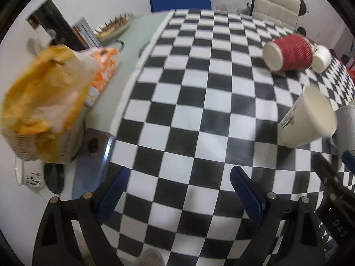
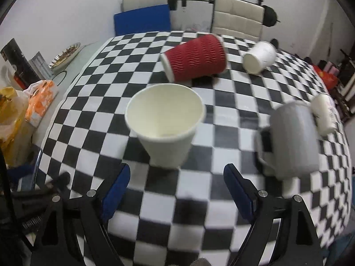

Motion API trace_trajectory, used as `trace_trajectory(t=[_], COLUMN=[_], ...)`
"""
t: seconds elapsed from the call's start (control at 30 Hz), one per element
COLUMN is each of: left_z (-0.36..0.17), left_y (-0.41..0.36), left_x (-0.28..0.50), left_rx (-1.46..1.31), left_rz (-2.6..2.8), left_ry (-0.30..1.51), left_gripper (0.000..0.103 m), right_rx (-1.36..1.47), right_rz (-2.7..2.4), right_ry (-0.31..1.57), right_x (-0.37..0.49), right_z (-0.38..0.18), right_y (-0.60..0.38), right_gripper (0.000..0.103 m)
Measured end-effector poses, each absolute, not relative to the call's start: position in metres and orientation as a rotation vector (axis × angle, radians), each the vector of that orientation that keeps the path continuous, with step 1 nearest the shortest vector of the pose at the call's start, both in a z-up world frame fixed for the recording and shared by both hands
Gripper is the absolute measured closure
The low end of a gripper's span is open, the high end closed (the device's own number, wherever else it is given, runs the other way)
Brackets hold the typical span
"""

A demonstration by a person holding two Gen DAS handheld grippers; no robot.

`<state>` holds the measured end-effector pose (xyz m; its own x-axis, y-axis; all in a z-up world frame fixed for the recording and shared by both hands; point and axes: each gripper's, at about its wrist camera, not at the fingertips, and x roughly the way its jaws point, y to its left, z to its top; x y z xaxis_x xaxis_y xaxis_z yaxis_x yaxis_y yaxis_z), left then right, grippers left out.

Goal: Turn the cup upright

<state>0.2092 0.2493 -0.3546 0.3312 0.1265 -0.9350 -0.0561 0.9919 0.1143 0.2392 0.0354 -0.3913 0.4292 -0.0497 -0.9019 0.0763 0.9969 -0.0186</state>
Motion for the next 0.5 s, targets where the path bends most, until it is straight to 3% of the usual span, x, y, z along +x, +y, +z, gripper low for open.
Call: trace_trajectory(t=[0.17,0.5], left_z=[-0.298,-0.196], left_y=[0.219,0.173], left_x=[0.166,0.089], left_rx=[0.074,0.058], left_rz=[0.091,0.043], left_ry=[1.145,1.001], left_gripper=[0.002,0.001], right_rx=[0.061,0.044], right_rz=[-0.147,-0.25], right_ry=[1.13,1.054], right_x=[0.211,0.15], right_z=[-0.354,-0.255], right_y=[0.022,0.001], right_gripper=[0.015,0.012])
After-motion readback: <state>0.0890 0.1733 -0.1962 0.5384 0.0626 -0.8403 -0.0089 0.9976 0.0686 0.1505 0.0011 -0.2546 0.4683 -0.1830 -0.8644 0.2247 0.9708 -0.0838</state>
